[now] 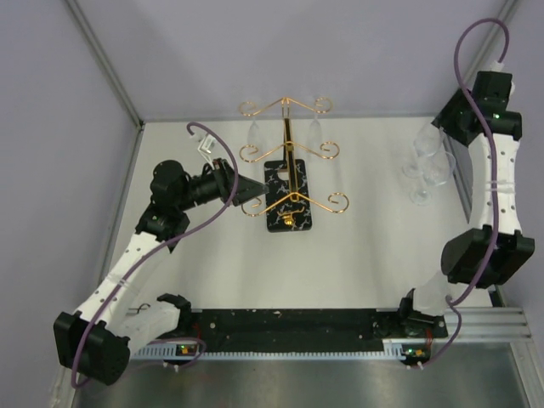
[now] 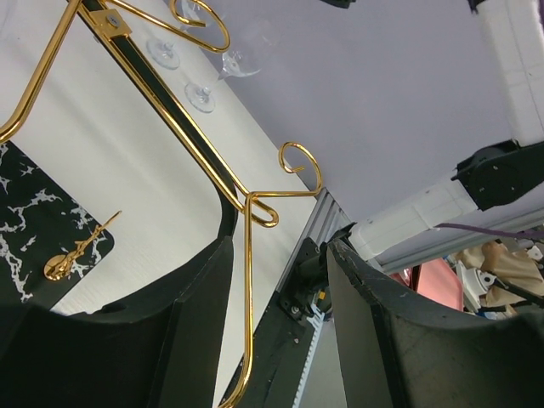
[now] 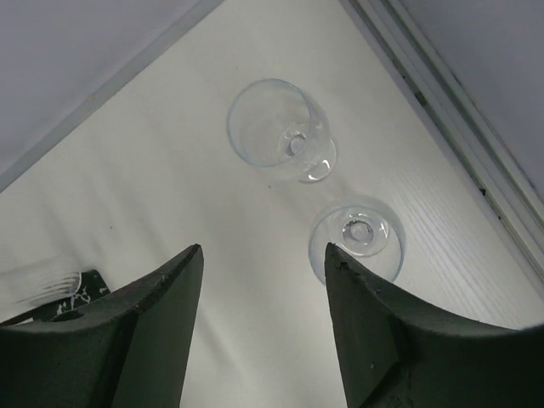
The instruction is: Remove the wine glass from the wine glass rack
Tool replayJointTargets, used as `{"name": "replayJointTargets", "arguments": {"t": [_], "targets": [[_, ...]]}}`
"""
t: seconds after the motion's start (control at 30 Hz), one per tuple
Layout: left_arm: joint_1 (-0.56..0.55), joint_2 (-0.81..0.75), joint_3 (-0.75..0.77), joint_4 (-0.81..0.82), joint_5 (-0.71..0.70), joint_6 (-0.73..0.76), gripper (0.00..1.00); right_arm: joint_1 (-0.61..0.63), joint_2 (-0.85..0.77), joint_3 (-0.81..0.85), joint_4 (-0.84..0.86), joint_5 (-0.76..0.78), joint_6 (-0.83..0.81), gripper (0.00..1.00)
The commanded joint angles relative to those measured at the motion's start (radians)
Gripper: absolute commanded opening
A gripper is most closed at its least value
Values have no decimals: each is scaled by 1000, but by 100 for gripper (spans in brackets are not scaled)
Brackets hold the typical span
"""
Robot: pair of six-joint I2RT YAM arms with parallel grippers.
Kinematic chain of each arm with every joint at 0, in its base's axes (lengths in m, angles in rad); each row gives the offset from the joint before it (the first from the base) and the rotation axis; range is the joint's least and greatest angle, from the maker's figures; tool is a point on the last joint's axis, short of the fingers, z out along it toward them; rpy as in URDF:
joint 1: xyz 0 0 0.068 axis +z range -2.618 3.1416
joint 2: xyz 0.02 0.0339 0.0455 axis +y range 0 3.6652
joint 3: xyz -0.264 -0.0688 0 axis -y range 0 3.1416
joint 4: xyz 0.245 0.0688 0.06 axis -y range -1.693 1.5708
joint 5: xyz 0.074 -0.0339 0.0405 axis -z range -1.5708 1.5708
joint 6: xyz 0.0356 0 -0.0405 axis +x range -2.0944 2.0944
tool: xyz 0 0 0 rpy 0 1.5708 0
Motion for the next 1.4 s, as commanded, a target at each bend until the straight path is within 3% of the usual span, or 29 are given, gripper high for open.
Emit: {"name": "replayJointTargets", "arguments": {"t": [0.0, 0.1, 0.2, 0.37, 0.5, 1.0, 1.37], "targets": [[1, -8, 21, 0, -20, 34, 54, 71, -156, 80, -14, 78, -48, 61], [1, -6, 47, -8, -30, 38, 54, 150, -185, 124, -10, 58, -56, 64], [1, -9, 88, -58, -83, 76, 54, 172, -190, 147, 16, -127, -22, 64], [1, 15, 163, -169, -261, 141, 54, 207, -184, 106, 114, -272, 30, 64], [1, 89, 245, -183, -321, 136, 54, 255, -173, 57, 176, -359, 56, 64], [25, 452, 625, -227, -681, 158, 57, 338, -383, -320, 444, -412, 156, 66], [56, 709, 909, -281, -791, 218, 56, 384, -467, -488, 524, -438, 171, 65]]}}
